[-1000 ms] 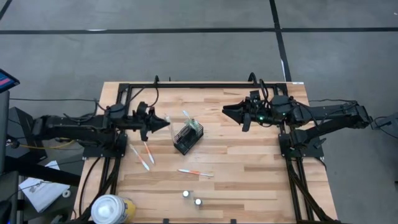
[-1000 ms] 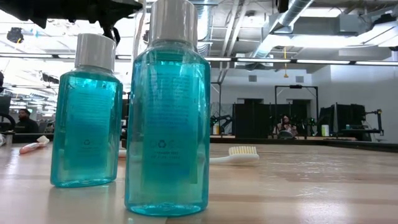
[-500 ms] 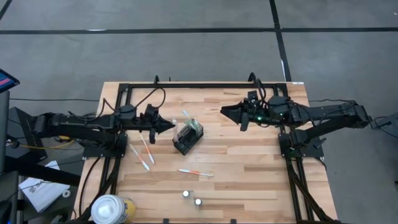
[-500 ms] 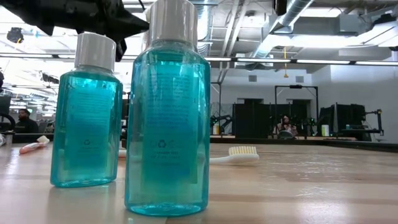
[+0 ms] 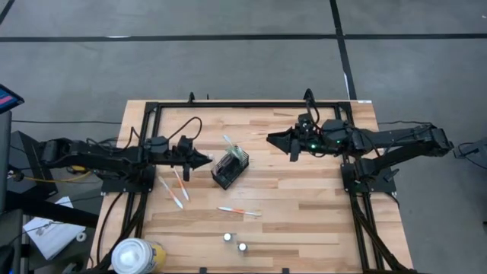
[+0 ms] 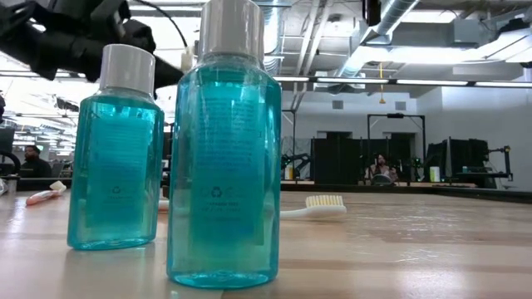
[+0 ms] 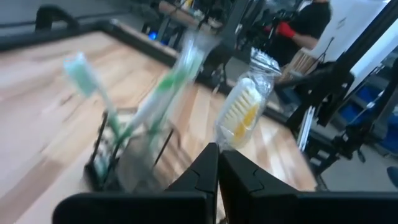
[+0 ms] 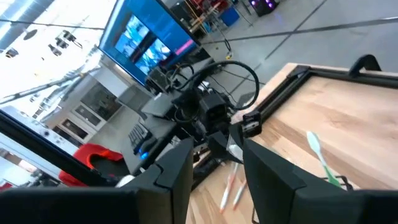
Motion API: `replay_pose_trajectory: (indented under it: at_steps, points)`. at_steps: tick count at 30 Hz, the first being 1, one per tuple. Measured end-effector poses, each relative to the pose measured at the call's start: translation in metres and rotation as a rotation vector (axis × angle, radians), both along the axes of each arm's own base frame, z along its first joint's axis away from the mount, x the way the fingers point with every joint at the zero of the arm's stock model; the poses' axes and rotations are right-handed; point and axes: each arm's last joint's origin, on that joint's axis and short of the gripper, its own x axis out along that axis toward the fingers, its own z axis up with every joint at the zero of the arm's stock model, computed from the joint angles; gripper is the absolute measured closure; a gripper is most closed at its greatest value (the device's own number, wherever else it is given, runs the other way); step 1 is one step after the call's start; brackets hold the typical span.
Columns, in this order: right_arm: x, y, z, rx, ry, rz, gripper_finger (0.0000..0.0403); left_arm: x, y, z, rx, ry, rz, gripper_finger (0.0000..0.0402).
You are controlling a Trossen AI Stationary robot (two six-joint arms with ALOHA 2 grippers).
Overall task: Pick & Place toothbrushing station
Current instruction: Put the orange toothbrush into the wire organizer, then put the left orange toothbrush into the wire organizer
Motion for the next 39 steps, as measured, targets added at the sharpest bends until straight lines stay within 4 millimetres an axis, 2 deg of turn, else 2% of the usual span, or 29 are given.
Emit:
replay_pose_trajectory:
  at_steps: [9,14,17,24,27,30,39]
  points:
    - [0.0,0.0,0.0,0.016,-0.005,-0.001,0.0272,-0.014,-0.002,-0.03,-0.004,0.035,0.0,0.0401]
    - [0.0,0.0,0.0,0.015,-0.005,-0.002,0.0272,-0.016,-0.002,-0.035,-0.053,0.046,0.003,0.0382]
    - [0.0,0.0,0.0,0.015,-0.005,-0.002,0.0272,-0.016,-0.002,-0.035,-0.113,0.045,-0.004,0.0341]
    - [0.0,0.0,0.0,0.017,-0.004,0.014,0.0269,-0.016,-0.004,-0.035,-0.155,0.044,-0.051,0.0207]
    - [0.0,0.0,0.0,0.017,-0.003,0.018,0.0262,-0.016,-0.005,-0.034,-0.184,0.045,-0.088,0.0169]
    - [0.0,0.0,0.0,0.017,0.0,0.018,0.0256,-0.016,-0.006,-0.035,-0.183,0.053,-0.099,0.0161]
    - [0.0,0.001,-0.002,0.016,0.017,0.021,0.0251,-0.022,0.003,-0.052,-0.198,0.227,-0.019,0.0174]
